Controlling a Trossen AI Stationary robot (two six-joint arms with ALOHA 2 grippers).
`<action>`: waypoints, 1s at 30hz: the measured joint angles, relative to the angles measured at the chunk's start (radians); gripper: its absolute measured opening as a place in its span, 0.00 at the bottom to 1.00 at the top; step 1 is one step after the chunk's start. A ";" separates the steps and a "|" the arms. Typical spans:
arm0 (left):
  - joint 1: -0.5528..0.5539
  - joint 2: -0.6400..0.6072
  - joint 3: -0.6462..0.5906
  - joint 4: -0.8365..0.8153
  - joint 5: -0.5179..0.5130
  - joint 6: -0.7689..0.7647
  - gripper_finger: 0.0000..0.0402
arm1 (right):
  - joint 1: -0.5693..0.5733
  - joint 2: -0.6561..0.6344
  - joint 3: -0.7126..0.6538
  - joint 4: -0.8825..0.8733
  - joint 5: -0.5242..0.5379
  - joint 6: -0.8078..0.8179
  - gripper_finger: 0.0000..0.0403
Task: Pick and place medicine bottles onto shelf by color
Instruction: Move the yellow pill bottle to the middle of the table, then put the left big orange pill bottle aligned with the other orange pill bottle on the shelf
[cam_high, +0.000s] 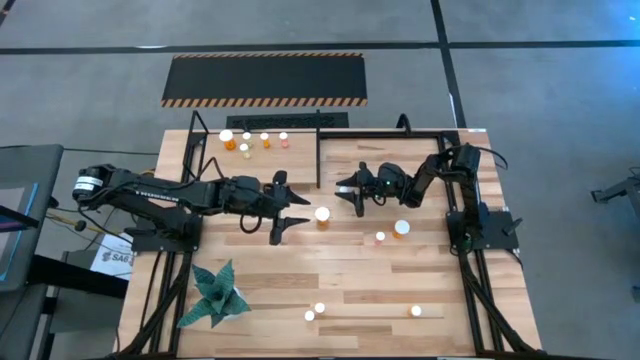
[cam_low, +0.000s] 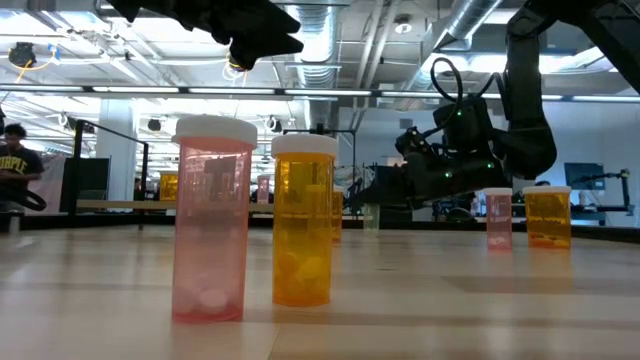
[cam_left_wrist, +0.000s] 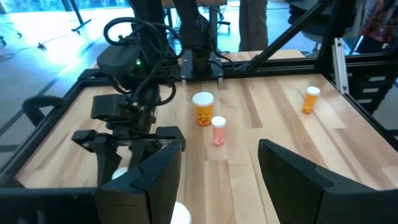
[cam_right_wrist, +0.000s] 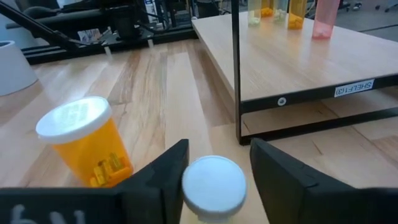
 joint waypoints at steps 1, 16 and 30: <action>0.000 0.000 0.000 -0.001 -0.003 -0.001 0.50 | 0.000 0.000 0.000 0.001 0.000 0.000 0.52; 0.005 0.002 0.000 -0.052 -0.058 -0.001 0.50 | -0.006 -0.376 -0.016 -0.346 -0.016 0.030 0.63; 0.027 0.051 0.000 -0.052 -0.055 0.023 0.50 | -0.011 -1.005 -0.016 -1.204 0.029 0.071 0.63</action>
